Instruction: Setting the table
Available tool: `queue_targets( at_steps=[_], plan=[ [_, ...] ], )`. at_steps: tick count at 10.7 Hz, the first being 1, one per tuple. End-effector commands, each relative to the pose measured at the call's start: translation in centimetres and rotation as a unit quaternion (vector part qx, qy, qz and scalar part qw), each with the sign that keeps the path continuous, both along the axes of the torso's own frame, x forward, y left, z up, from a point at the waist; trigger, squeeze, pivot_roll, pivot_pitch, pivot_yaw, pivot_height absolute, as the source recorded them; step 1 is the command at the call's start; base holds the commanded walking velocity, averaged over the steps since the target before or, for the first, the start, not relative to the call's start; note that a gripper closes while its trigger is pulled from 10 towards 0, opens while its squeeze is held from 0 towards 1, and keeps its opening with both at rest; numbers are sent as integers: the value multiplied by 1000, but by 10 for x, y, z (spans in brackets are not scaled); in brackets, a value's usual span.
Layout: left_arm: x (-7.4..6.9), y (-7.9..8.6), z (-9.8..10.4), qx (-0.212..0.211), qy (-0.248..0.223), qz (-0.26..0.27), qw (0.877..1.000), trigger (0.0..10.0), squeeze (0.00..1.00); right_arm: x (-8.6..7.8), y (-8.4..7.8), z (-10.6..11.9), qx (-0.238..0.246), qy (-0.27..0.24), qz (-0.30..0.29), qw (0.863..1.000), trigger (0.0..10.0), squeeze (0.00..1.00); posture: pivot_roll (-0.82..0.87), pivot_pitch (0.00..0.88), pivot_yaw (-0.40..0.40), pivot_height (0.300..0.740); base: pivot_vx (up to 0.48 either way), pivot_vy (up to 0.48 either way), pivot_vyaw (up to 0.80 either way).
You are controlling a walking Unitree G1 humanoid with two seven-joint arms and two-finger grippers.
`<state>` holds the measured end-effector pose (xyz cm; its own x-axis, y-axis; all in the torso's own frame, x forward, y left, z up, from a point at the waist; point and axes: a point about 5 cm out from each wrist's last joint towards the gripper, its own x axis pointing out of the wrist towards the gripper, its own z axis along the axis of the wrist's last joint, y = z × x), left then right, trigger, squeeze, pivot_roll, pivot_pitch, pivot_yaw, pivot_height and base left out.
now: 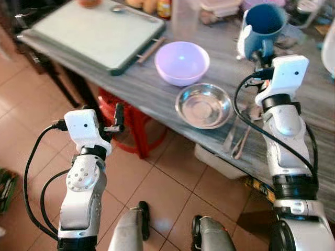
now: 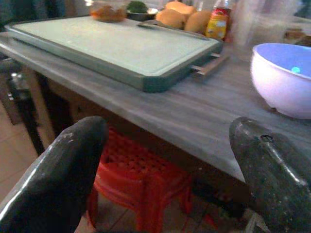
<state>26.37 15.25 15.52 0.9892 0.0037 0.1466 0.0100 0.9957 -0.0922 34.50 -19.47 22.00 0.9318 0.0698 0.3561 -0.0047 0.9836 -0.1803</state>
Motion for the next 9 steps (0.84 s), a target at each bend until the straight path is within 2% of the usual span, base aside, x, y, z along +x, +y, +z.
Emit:
queue_targets(
  at_steps=[1, 5, 9],
  plan=[
    [-4, 1, 0, 4, 4, 0, 1000, 10000, 0, 3, 2, 1, -1, 0, 17, 1000, 10000, 0, 1, 310, 11, 740, 0, 0, 0],
    [-9, 5, 0, 10, 12, 4, 1000, 10000, 0, 12, 6, -16, 25, 43, 40, 998, 10000, 0, 22, 325, 12, 740, 0, 0, 0],
    [-8, 4, 2, 11, 13, -2, 1000, 10000, 0, 8, 12, -29, 33, 62, 64, 996, 10000, 0, 23, 320, 16, 740, 0, 0, 0]
  ],
)
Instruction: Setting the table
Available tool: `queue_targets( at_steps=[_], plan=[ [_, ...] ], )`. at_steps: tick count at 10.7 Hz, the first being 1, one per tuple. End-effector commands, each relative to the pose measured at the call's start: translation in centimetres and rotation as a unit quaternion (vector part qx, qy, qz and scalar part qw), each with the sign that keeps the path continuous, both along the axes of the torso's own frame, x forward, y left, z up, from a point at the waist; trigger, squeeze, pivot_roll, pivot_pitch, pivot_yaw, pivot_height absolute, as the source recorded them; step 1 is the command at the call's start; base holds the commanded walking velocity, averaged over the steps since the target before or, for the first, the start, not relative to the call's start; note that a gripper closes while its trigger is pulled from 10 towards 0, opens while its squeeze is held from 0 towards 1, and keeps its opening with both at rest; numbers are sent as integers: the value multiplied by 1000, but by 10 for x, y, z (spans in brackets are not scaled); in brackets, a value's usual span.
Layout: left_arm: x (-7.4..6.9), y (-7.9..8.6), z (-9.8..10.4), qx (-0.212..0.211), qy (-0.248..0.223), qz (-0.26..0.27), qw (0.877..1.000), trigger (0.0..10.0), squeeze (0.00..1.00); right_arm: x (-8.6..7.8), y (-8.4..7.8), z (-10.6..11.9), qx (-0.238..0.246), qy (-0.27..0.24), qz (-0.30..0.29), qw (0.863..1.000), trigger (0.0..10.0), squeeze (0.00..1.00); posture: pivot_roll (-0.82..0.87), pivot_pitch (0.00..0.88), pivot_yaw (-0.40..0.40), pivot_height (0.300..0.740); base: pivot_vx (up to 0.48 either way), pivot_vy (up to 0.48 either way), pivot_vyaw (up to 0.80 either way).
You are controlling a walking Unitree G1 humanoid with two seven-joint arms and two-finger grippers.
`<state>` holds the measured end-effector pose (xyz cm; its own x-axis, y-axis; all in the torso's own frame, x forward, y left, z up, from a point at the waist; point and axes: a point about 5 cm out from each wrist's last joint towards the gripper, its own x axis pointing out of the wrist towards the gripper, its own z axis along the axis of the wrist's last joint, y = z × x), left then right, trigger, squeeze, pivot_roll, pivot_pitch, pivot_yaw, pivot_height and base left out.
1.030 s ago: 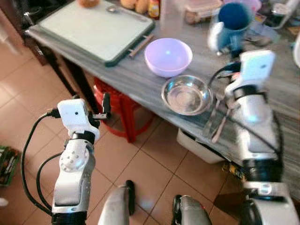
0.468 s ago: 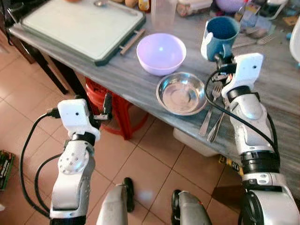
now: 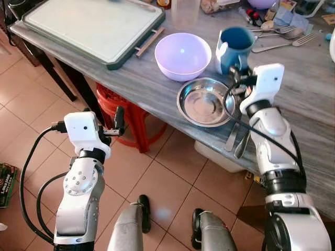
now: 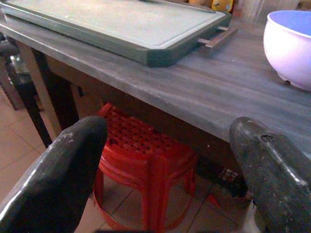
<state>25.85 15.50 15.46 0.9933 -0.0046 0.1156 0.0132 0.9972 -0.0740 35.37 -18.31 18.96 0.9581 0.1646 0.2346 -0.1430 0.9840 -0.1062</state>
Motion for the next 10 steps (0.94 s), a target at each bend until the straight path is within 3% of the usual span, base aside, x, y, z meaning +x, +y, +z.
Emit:
queue_targets(
  at_steps=[1, 5, 6, 7, 10],
  plan=[
    [-2, 1, 3, 2, -3, -1, 1000, 10000, 0, -2, 0, 0, 1, -3, 2, 1000, 10000, 0, 22, 319, 14, 740, 0, 0, 0],
    [-1, 1, 3, 1, -3, 0, 1000, 10000, 0, -11, -1, -9, -8, 10, 7, 1000, 10000, 0, 19, 317, 11, 740, 0, 0, 0],
    [0, 1, 3, 1, -4, 0, 1000, 10000, 0, -11, -1, -9, -7, 11, 8, 1000, 10000, 737, 18, 314, 11, 740, 0, 0, 0],
    [1, 0, 3, 0, -5, 0, 1000, 10000, 0, -11, -1, -8, -8, 9, 6, 1000, 10000, 1000, 19, 310, 12, 740, 0, 0, 0],
    [3, 1, 5, 0, -9, 1, 1000, 10000, 0, -14, -3, 3, -24, -12, 0, 1000, 10000, 1000, 18, 306, 11, 740, 0, 0, 0]
  ],
)
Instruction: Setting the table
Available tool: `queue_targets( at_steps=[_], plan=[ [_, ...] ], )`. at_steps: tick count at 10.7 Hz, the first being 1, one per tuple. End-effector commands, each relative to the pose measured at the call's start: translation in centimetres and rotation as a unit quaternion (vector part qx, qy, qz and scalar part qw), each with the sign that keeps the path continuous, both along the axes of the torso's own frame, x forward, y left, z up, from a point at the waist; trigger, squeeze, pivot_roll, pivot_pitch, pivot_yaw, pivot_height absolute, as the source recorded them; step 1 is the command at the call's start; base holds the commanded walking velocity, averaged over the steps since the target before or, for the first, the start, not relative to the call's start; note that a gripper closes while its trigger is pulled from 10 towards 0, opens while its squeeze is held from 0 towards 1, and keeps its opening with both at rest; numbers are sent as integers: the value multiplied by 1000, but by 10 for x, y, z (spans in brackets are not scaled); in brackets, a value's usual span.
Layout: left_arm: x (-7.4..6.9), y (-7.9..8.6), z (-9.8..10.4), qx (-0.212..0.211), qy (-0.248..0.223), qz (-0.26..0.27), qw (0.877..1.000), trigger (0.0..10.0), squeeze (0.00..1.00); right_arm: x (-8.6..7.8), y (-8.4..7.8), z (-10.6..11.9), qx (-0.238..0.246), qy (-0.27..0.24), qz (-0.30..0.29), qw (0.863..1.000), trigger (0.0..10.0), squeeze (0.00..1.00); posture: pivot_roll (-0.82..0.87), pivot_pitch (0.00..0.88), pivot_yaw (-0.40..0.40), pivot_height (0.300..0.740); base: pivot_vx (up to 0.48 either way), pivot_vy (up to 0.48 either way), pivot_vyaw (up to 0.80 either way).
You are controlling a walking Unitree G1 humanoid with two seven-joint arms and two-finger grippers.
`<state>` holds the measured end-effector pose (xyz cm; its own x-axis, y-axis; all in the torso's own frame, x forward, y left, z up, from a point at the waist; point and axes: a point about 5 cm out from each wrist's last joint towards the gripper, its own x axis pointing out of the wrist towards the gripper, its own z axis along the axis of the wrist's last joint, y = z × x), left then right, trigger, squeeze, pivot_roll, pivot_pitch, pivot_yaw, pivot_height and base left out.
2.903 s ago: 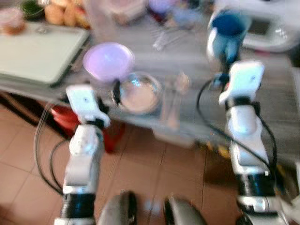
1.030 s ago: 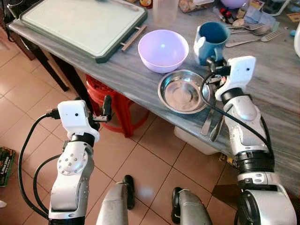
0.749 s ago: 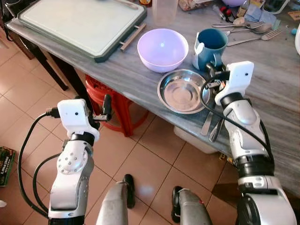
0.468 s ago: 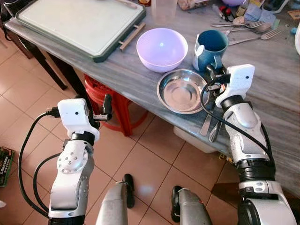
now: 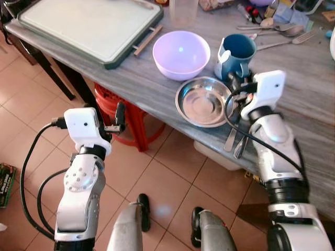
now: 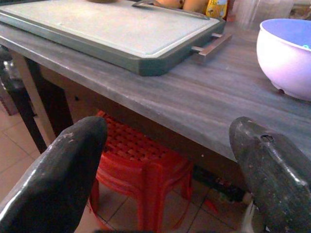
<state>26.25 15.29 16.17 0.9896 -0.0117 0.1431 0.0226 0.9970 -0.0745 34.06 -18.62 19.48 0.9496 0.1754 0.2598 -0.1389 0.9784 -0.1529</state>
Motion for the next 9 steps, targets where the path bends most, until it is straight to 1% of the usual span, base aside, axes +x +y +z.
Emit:
queue_targets(
  at_steps=[1, 5, 6, 7, 8, 9],
  plan=[
    [-1, 2, -3, 0, 5, 4, 1000, 10000, 0, -3, -2, 1, -10, -2, -2, 1000, 10000, 1000, 15, 302, 10, 740, 0, 0, 0],
    [2, 0, -3, -3, 2, 3, 1000, 10000, 0, -12, -4, 16, -21, -39, -13, 999, 10000, 1000, 4, 281, 5, 740, 0, 0, 0],
    [3, 1, -5, -8, 6, 9, 1000, 10000, 0, -21, -4, 20, -12, -46, -19, 999, 10000, 945, -1, 271, -1, 740, 0, 0, 0],
    [4, 3, -6, -9, 8, 15, 1000, 10000, 0, -29, -1, 21, -13, -54, -17, 998, 10000, 184, -7, 266, -2, 740, 0, 0, 0],
    [5, 2, -6, -10, 8, 16, 1000, 10000, 0, -36, 4, 23, -18, -61, -15, 998, 10000, 0, -17, 259, -4, 740, 0, 0, 0],
    [7, -2, -7, -16, 7, 12, 1000, 10000, 0, -43, 15, 24, -30, -71, -1, 997, 10000, 0, -28, 250, -8, 740, 0, 0, 800]
  ],
)
